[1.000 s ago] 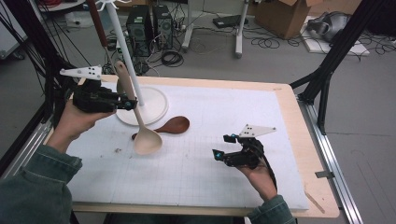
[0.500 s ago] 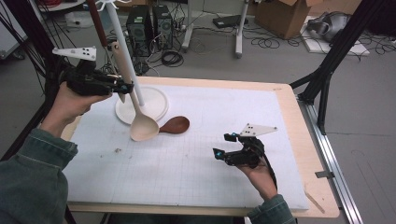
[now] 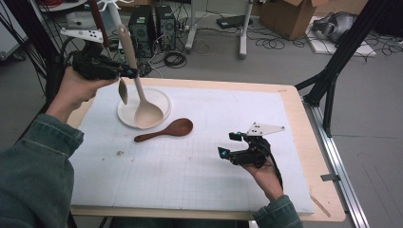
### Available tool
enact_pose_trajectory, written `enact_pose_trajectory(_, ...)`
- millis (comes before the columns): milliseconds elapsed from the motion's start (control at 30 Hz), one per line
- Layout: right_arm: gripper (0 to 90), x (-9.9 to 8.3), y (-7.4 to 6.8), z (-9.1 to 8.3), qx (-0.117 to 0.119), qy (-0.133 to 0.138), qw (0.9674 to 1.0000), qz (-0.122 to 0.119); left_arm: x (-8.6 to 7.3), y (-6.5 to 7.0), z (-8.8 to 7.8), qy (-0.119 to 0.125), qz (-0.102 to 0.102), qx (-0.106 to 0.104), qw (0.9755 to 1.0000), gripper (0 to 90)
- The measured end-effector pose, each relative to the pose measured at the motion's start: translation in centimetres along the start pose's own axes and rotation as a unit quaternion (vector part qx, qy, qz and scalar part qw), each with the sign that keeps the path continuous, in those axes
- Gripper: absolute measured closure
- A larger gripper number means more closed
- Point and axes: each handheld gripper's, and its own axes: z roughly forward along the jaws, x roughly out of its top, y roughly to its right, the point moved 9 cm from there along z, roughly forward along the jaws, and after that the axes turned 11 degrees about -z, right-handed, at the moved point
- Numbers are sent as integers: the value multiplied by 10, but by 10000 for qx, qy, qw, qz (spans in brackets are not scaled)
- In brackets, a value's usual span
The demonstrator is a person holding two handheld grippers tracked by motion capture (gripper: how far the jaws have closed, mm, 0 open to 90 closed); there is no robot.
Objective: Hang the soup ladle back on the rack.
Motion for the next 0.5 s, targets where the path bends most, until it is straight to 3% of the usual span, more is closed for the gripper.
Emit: enact_pose_trajectory(500, 221, 3, 2, -1, 52, 77, 10000, 22, 35, -16, 1, 138, -113, 233, 9996, 774)
